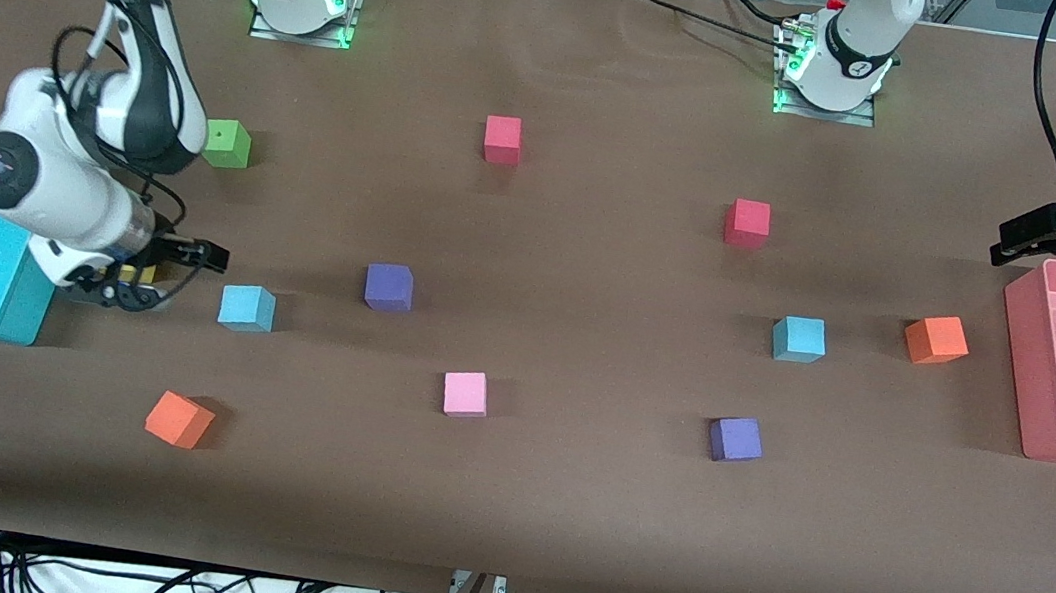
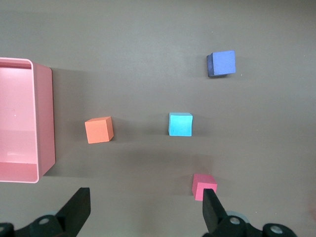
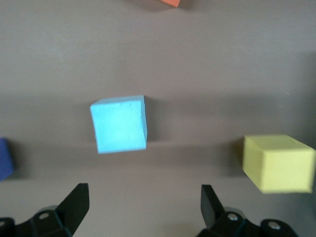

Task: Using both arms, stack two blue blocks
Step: 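Reach the right gripper down to the light blue cube beside the yellow cube, then close the right gripper on the light blue cube and lift it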

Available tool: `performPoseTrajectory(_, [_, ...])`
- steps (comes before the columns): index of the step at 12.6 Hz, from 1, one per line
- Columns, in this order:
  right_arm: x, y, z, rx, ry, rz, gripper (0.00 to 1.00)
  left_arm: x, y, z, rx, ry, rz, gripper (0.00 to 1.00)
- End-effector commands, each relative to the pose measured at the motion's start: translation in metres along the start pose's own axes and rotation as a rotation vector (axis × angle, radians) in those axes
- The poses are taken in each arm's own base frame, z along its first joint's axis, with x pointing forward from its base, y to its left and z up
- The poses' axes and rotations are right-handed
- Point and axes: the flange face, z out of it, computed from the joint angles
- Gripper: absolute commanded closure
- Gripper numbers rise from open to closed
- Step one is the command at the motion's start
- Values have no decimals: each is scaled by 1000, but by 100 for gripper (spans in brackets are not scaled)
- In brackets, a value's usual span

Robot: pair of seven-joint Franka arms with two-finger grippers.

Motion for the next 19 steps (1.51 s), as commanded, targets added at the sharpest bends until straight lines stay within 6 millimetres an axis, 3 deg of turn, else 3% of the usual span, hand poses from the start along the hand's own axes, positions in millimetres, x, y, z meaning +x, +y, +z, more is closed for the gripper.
performPoseTrajectory(1, [5,-10,29,7,16,-5,0,0,-2,-5,1,-2,-8,0])
performPoseTrajectory(5, [18,-29,52,35,88,-11,0,0,-2,-6,1,0,-8,0])
performPoseTrajectory(10, [26,-35,94,47,131,-14,4,0,-3,-6,1,0,-11,0])
performPoseTrajectory(12, [27,-35,95,47,145,-18,73,0,-2,-6,1,0,-10,0])
performPoseTrajectory(13, [27,-35,94,48,147,-17,82,0,-2,-6,-1,0,-10,0])
performPoseTrajectory(14, [29,-35,88,47,158,-26,82,0,-2,-6,-1,0,-10,0])
performPoseTrajectory(16, [29,-36,50,44,180,-45,82,0,-2,-6,-1,1,-9,0])
performPoseTrajectory(17, [24,-37,26,40,153,-43,82,0,-2,-6,-1,1,-9,0])
performPoseTrajectory(19, [12,-59,-27,43,126,-70,82,0,-3,-6,-1,1,-11,0])
